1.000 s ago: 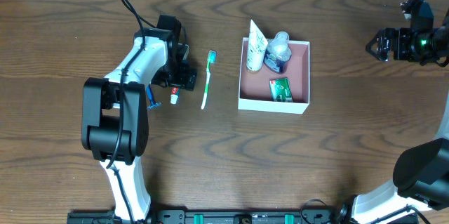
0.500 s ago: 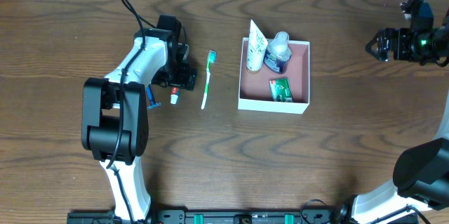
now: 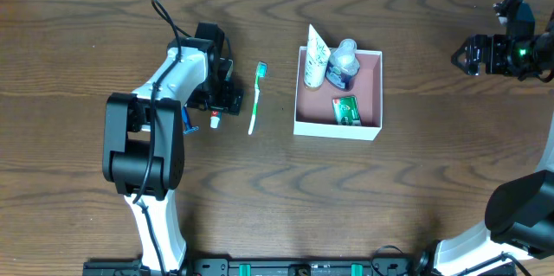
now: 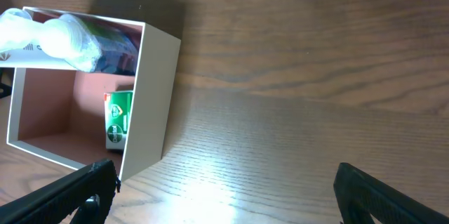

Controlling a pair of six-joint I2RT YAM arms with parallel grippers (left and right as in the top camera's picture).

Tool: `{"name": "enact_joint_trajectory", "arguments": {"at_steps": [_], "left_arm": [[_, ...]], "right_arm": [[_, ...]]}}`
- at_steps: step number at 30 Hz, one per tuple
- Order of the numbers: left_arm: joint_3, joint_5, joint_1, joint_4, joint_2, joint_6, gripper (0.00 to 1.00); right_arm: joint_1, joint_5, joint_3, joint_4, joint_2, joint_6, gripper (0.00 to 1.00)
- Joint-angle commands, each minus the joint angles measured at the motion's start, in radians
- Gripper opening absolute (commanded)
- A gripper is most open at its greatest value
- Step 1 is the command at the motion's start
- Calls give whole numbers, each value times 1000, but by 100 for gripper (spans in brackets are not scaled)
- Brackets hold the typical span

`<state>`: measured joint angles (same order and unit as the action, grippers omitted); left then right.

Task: Pack container
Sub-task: 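Lower left gripper over the toothpaste tube and close on it, then lift the toothpaste tube with left gripper and carry it over the box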

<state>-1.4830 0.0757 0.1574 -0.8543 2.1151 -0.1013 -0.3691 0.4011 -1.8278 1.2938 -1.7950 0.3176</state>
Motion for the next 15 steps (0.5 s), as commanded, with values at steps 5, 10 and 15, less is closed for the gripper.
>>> {"name": "enact_joint_trajectory", "arguments": {"at_steps": [5, 10, 15], "left_arm": [[8, 20, -5, 18, 17, 12, 62], [7, 20, -5, 31, 17, 12, 56], [7, 20, -5, 30, 17, 12, 40]], "right_arm": [[8, 14, -1, 0, 1, -11, 99], [8, 14, -1, 1, 1, -11, 99], [8, 14, -1, 0, 1, -11, 99]]}}
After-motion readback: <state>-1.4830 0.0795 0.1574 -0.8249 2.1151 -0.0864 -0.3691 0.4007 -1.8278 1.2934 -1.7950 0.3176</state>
